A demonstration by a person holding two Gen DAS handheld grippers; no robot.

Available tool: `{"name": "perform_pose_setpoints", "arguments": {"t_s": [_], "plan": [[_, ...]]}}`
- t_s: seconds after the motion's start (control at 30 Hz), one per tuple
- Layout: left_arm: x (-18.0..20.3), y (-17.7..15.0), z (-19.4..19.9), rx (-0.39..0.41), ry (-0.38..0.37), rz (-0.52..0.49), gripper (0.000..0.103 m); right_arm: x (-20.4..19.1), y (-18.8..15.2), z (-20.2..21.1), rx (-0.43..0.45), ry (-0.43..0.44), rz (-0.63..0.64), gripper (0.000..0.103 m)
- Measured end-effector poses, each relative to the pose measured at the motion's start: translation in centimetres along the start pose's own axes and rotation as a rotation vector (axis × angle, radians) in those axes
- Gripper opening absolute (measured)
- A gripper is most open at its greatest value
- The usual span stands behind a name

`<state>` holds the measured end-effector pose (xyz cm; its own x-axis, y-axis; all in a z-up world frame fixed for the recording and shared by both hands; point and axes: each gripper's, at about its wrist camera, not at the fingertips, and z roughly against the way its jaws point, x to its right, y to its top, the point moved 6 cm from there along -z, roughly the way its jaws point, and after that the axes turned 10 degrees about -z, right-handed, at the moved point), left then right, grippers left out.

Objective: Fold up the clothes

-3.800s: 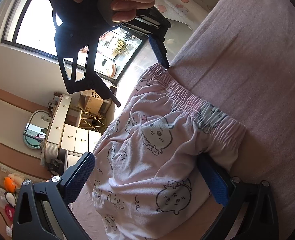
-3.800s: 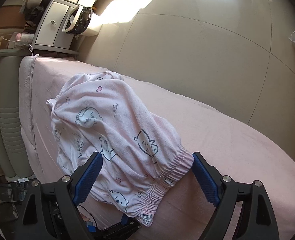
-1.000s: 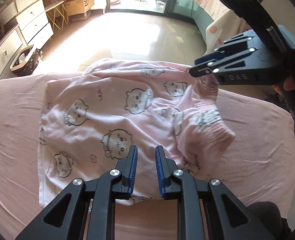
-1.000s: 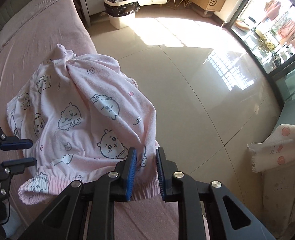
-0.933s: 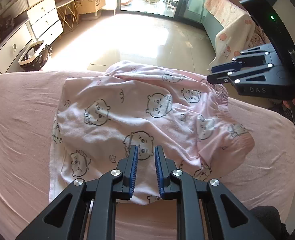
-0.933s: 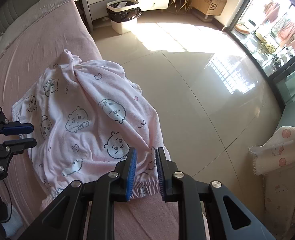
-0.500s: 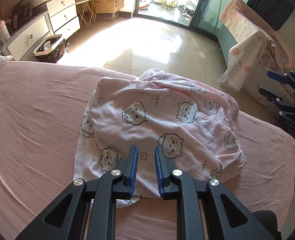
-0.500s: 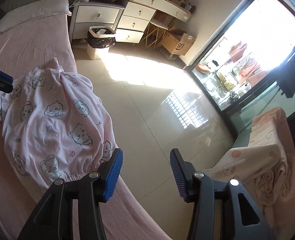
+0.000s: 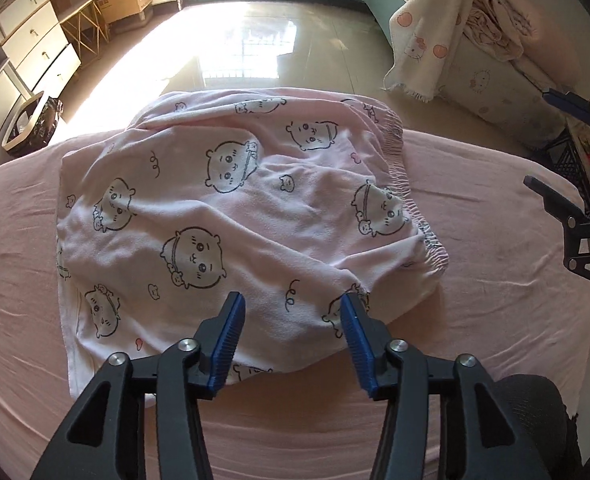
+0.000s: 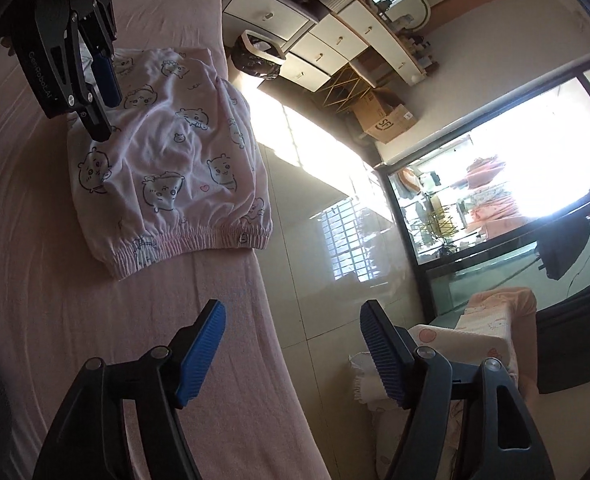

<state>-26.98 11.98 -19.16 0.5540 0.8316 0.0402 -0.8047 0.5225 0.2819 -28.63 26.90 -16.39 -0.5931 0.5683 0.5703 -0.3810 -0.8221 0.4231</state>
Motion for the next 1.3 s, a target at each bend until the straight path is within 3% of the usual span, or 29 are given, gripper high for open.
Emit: {"name": "perform_pose_setpoints", "arguments": {"t_s": [0.07, 0.17, 0.33, 0.47, 0.6, 0.7, 0.8, 0.87, 0.93, 0.97, 1.0, 1.17, 1.3], "plan": [[1.8, 0.2, -0.2, 0.007, 0.042, -0.069, 0.095, -0.4, -0.7, 0.1, -0.007, 0.003, -0.003, 0.070], [4.1, 0.5, -0.8, 0.027, 0.110, -0.160, 0.095, -1.0, -1.7, 0.4, -0.020, 0.011, -0.010, 0.070], [7.3, 0.6, -2.2, 0.027, 0.319, -0.351, 0.095, -0.8, -3.4, 1.0, -0.025, -0.011, -0.016, 0.070], [10.5, 0.0, -3.0, 0.029, 0.309, -0.451, 0.095, -0.6, -4.7, 1.1, -0.031, 0.002, -0.031, 0.070], [12.4, -0.5, -4.9, 0.004, 0.373, -0.531, 0.095, -0.3, -5.5, 0.7, -0.038, 0.004, -0.059, 0.070], [12.6, -0.1, -4.7, 0.056, 0.420, -0.551, 0.096, -0.4, -5.5, 0.4, -0.035, 0.012, -0.069, 0.070], [11.1, 1.0, -3.8, 0.110, 0.576, -0.524, 0.095, -0.5, -5.3, 0.0, -0.021, 0.009, -0.065, 0.070], [9.3, 1.8, -3.6, 0.110, 0.612, -0.507, 0.093, -0.5, -4.9, -0.3, -0.009, 0.016, -0.060, 0.070], [7.8, 2.1, -3.5, 0.112, 0.597, -0.476, 0.078, -0.6, -4.5, -0.5, 0.004, 0.024, -0.052, 0.070], [7.1, 2.2, -3.2, 0.120, 0.584, -0.453, 0.053, -0.7, -4.2, -0.6, 0.011, 0.023, -0.043, 0.070], [6.4, 2.2, -2.9, 0.130, 0.570, -0.429, 0.035, -0.8, -4.0, -0.7, 0.019, 0.023, -0.034, 0.070], [4.6, 2.5, -1.3, 0.179, 0.527, -0.351, 0.030, -1.7, -2.5, -1.6, 0.058, 0.031, 0.002, 0.070], [2.9, 3.0, -0.8, 0.195, 0.446, -0.291, 0.030, -2.8, -1.1, -2.6, 0.089, 0.036, 0.042, 0.070]]}}
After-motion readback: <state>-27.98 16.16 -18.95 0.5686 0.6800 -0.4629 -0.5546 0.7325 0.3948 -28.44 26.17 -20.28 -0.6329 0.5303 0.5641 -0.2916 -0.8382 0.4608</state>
